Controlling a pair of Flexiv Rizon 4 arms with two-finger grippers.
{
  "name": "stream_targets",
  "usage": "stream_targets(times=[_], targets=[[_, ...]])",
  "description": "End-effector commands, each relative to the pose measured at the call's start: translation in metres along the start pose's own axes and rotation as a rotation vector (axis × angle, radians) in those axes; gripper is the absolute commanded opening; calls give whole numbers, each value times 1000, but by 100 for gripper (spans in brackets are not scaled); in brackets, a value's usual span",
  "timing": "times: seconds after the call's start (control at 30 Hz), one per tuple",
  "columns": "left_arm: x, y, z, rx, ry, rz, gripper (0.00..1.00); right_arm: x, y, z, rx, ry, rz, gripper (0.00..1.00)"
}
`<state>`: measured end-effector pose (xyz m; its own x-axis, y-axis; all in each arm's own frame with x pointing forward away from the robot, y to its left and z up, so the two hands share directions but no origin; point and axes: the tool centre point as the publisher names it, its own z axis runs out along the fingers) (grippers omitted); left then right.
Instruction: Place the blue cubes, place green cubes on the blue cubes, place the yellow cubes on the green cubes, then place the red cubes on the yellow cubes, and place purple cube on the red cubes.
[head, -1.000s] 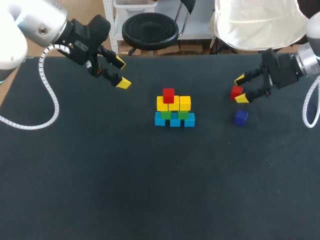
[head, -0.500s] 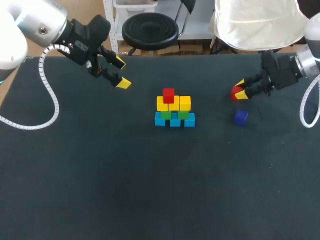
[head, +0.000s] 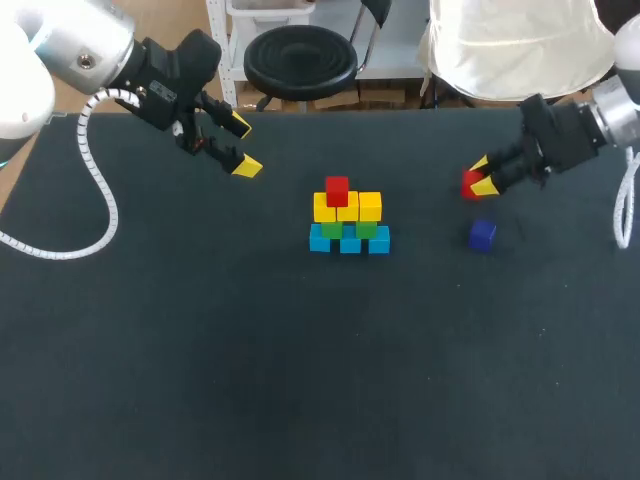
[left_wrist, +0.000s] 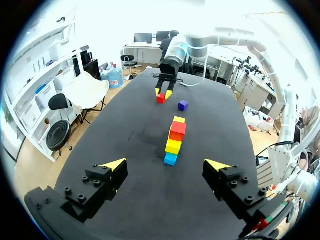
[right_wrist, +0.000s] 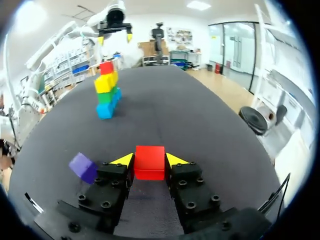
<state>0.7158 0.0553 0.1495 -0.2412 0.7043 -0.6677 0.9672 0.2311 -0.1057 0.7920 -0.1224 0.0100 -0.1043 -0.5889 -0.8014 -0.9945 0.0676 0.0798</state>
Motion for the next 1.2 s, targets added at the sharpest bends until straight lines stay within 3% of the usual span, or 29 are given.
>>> stream_targets(times=[0.03,0.27,0.33,1.0,1.1,1.2], targets=[[1,0,0,0,-5,3,100,-22,8,-10,-19,44,-23,0],[1,0,0,0,-5,3,100,-48,20,-13,-44,55,-32,0],[1,0,0,0,-5,3,100,-54,22,-11,-60,18,-38,0],[1,0,0,0,-5,3,100,-55,22,-10,-68,1,-38,0],[1,0,0,0,-5,3,100,-68,31,10,-93,-16,-37,0],[1,0,0,0,-5,3,100,-81,43,14,-96,-57,-55,0]])
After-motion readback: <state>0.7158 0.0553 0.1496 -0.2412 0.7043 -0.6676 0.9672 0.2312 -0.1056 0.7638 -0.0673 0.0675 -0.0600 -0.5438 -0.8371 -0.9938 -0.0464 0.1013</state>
